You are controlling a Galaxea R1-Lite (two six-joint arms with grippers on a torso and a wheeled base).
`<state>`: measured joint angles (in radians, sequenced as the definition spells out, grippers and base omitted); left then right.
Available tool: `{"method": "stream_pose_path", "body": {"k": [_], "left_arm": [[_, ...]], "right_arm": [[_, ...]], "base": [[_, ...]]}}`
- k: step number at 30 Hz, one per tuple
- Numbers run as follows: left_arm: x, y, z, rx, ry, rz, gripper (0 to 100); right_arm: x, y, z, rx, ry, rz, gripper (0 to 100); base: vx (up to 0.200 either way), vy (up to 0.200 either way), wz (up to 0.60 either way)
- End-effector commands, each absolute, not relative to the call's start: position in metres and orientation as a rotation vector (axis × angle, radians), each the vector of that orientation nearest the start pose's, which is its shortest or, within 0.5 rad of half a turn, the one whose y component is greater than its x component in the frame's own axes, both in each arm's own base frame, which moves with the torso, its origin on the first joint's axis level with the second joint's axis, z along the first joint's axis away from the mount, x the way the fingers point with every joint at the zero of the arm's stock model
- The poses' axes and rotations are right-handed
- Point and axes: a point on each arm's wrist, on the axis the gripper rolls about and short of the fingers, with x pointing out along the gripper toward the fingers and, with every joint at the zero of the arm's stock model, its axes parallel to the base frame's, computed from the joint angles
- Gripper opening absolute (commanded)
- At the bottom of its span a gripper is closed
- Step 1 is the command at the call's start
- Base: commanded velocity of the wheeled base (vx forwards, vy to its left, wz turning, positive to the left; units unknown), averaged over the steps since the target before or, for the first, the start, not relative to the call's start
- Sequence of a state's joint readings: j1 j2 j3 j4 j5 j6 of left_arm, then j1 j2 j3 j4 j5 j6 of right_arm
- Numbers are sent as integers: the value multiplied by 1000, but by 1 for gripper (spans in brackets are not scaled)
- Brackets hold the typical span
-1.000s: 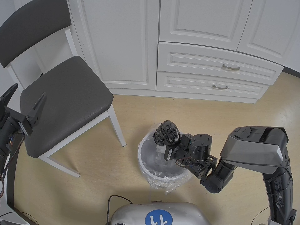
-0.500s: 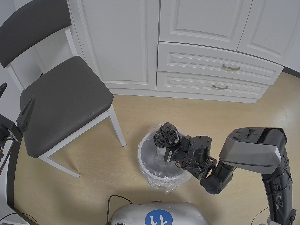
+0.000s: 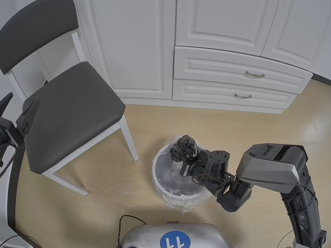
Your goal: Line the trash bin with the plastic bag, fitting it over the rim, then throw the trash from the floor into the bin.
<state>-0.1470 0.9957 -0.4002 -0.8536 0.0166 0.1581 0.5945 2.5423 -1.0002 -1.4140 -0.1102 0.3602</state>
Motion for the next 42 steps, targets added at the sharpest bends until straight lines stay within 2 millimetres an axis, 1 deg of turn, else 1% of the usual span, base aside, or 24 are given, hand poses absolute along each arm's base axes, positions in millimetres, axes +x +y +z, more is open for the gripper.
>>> {"method": "stream_pose_path", "body": {"k": [1,5,10,13,15,19,23,31,37,42], "left_arm": [[124,-15,244,136,-267,-93,100],[124,-16,244,137,-266,-94,100],[124,-16,243,138,-261,-97,100],[124,-16,243,138,-263,-97,100],[123,-16,243,139,-264,-97,100],[124,-16,243,138,-264,-97,100],[124,-16,242,140,-263,-97,100],[123,-16,243,138,-266,-97,100],[123,-16,244,138,-267,-97,100],[123,-16,243,138,-266,-97,100]], "right_arm": [[361,238,-35,300,234,444,0],[359,237,-39,288,256,440,0],[352,235,-35,273,275,448,0],[345,233,-37,262,323,487,0],[342,232,-34,257,350,503,0],[338,231,-32,232,421,494,0],[338,231,-33,218,462,485,0],[336,231,-34,212,477,486,0],[334,230,-27,186,578,465,0],[335,230,-27,183,591,462,0]], "base": [[0,0,0],[0,0,0],[0,0,0],[0,0,0],[0,0,0],[0,0,0],[0,0,0],[0,0,0],[0,0,0],[0,0,0]]}}
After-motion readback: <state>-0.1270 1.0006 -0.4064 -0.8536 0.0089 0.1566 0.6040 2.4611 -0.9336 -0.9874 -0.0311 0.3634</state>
